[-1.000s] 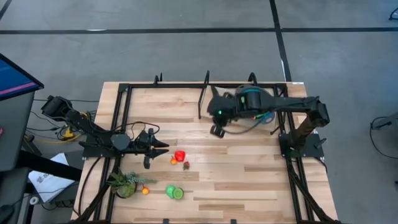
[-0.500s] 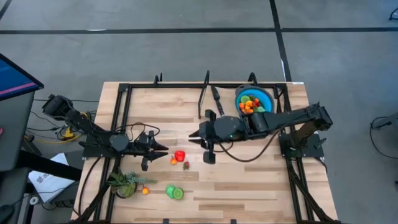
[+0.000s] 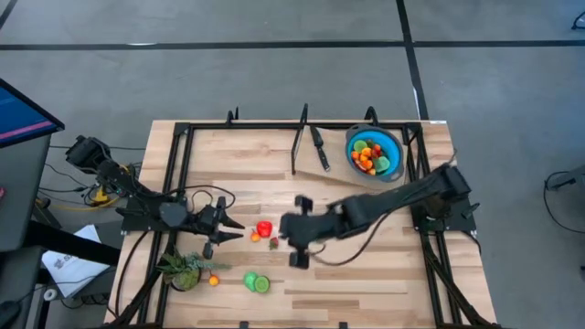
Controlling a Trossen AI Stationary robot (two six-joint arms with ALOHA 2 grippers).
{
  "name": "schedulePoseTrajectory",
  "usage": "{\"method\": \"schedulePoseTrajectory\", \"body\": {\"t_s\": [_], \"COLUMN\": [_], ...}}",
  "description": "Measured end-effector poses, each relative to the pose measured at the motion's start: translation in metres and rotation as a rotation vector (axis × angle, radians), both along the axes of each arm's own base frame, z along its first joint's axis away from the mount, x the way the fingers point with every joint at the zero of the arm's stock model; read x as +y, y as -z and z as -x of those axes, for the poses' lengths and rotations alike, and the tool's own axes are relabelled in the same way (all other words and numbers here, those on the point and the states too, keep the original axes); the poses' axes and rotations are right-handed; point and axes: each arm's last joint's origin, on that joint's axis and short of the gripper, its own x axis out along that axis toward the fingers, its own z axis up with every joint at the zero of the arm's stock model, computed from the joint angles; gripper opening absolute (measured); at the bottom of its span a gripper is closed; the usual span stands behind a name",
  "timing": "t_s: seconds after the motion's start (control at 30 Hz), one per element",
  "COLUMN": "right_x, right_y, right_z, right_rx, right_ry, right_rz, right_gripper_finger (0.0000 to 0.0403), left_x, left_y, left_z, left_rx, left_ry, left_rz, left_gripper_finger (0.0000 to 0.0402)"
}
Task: Pick & Place Fruit
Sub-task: Put the red strawberry into the blue colander
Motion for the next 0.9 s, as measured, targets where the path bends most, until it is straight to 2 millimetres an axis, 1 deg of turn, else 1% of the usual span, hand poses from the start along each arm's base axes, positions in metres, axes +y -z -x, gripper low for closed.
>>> {"method": "schedulePoseTrajectory", "body": {"t_s": [0.1, 0.17, 0.27, 0.37, 0.53, 0.67, 0.77, 0.9], "right_x": [0.008, 0.010, 0.005, -0.002, -0.009, -0.013, -0.014, -0.017], "right_y": [0.037, 0.059, 0.088, 0.108, 0.123, 0.124, 0.127, 0.130], "right_z": [-0.015, -0.024, -0.036, -0.045, -0.059, -0.061, -0.056, -0.046], "right_rx": [0.091, 0.144, 0.204, 0.243, 0.232, 0.238, 0.240, 0.150], "right_ry": [-0.004, 0.004, 0.033, 0.044, -0.047, -0.093, -0.108, -0.130], "right_rz": [0.031, 0.046, 0.064, 0.064, 0.005, 0.003, 0.009, -0.035], "right_gripper_finger": [0.0051, 0.0038, 0.0011, 0.0005, 0.0010, 0.0002, 0.0004, 0.0001], "left_x": [0.000, 0.001, 0.001, 0.001, 0.002, 0.002, 0.002, 0.002], "left_y": [0.004, 0.008, 0.010, 0.010, 0.010, 0.010, 0.010, 0.010], "left_z": [0.000, 0.001, 0.001, 0.001, 0.001, 0.001, 0.001, 0.001], "left_rx": [0.036, 0.072, 0.099, 0.098, 0.098, 0.097, 0.097, 0.097], "left_ry": [-0.001, -0.003, -0.004, -0.007, -0.022, -0.022, -0.023, -0.023], "left_rz": [-0.016, -0.019, -0.030, -0.035, -0.035, -0.035, -0.035, -0.035], "left_gripper_finger": [0.0103, 0.0103, 0.0103, 0.0103, 0.0103, 0.0103, 0.0103, 0.0103]}}
